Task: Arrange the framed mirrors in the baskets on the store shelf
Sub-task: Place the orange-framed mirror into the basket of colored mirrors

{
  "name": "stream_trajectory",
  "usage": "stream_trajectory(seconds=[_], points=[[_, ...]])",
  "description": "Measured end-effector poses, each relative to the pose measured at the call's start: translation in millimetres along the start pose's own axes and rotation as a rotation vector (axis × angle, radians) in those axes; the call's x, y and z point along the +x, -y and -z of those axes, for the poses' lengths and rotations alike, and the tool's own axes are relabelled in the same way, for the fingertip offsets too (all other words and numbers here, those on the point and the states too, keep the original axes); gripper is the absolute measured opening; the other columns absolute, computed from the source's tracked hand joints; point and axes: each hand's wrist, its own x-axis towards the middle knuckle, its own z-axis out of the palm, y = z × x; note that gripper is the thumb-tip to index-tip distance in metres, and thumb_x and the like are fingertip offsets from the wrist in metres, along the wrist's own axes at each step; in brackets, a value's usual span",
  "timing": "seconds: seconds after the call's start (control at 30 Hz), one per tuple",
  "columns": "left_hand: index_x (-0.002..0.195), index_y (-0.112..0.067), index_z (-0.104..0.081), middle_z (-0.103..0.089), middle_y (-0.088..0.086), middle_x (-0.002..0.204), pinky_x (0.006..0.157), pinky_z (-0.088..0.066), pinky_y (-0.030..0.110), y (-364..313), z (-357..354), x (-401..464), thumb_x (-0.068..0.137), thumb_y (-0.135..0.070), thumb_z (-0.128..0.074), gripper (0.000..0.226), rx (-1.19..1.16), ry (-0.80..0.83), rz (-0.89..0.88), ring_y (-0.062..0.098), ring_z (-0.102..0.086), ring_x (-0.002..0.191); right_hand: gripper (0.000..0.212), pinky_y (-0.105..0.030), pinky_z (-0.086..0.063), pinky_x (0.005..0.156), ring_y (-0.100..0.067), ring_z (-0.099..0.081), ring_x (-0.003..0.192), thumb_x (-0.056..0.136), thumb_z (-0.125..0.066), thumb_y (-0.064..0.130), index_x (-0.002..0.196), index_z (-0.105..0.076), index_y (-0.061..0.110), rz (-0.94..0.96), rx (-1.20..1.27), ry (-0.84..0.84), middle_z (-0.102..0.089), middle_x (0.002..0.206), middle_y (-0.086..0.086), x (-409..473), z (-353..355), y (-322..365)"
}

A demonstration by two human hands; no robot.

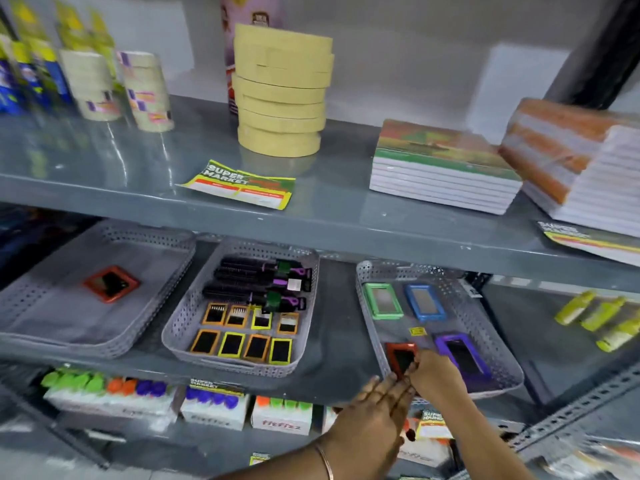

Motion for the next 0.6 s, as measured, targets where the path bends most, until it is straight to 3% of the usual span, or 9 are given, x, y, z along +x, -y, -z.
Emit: stream_trajectory(seconds=[0.17,0.33,0.47,0.6], points=[[0.145,-0.012,-0.038,-0.045,0.002,0.148,0.106,-0.038,0.036,1,-5,0,0.085,-0.042,-0.041,0.068,0.046,-0.033,-0.004,0.022,-0.042,0.135,0.027,-0.037,-0.053,0.083,-0.032,-0.065,0.104,0.089,-0.046,0.02,0.109,-0.063,0.014,-0.007,-0.05,0.001,-0.07,0.109,-0.013,8,-2,2],[0.149,-0.015,-0.034,-0.035,-0.001,0.154,0.11,-0.032,0.034,24,18,-25,0.086,-0.052,-0.044,0.073,-0.034,-0.116,0.062,0.018,-0.03,0.142,0.035,-0.036,-0.055,0.073,-0.028,-0.068,0.088,0.08,-0.054,0.044,0.108,-0.062,0.024,0.011,-0.088,0.095,-0.072,0.094,-0.007,26,-13,-20],[0.156,-0.016,-0.011,-0.01,-0.003,0.162,0.117,-0.005,0.041,88,49,-76,0.096,-0.048,-0.037,0.072,-0.127,-0.253,0.237,0.013,-0.001,0.147,0.051,-0.038,-0.056,0.065,-0.031,-0.069,0.077,0.076,-0.054,0.067,0.1,-0.059,0.022,0.089,-0.01,-0.124,-0.071,0.077,-0.007,-6,19,20],[0.154,-0.02,0.009,0.016,-0.008,0.159,0.116,0.01,0.035,158,79,-139,0.101,-0.049,-0.027,0.07,-0.117,-0.242,0.395,0.009,0.023,0.143,0.048,-0.039,-0.052,0.065,-0.04,-0.068,0.081,0.084,-0.063,0.044,0.118,-0.057,0.012,0.307,0.147,-0.308,-0.071,0.089,-0.022,-52,40,118]])
